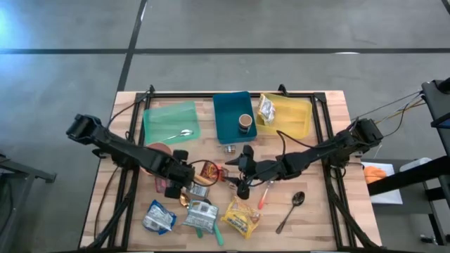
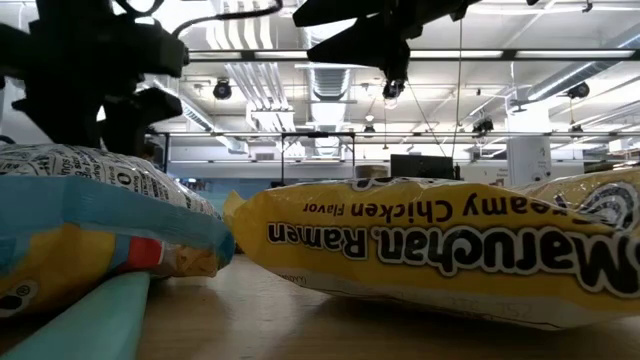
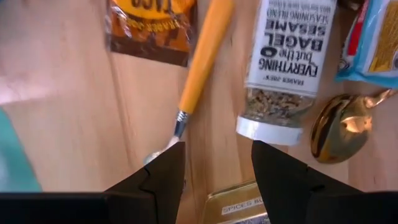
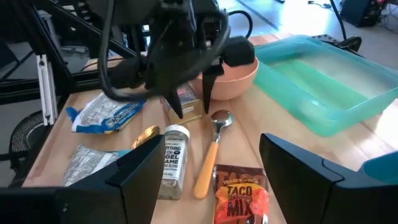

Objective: Pick & Place Food Item
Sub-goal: Put the white seasoning bottle into the blue bin

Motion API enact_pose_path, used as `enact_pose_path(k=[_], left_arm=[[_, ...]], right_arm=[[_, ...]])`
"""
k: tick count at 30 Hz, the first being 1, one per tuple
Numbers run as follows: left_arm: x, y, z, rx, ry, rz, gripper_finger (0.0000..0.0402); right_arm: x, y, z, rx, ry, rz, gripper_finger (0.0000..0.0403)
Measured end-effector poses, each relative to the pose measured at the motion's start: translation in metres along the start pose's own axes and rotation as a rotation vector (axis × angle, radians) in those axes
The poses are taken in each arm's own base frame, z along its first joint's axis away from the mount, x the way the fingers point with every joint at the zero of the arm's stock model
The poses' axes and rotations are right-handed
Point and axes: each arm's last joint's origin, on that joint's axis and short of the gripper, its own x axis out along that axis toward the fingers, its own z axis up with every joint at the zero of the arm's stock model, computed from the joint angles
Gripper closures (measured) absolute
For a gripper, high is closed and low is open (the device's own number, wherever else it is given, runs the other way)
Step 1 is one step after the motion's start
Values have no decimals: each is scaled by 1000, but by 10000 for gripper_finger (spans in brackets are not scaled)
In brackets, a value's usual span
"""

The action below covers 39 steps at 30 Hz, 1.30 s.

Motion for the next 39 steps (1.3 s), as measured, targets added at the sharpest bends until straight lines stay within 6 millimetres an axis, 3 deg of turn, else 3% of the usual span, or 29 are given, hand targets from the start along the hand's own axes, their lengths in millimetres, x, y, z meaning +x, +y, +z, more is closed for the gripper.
enact_pose_path(k=[9,28,32,39], left_arm=[[18,-15,5,54,21,-37,210],[9,-17,7,-6,-19,-128,208],[10,-17,10,-12,-52,-137,185],[11,-18,11,-38,-64,-141,107]], right_arm=[[-1,2,-1,-2,1,8,142],[-1,2,-1,-2,1,8,142],[-1,2,-1,-2,1,8,142],[-1,2,-1,-2,1,8,142]])
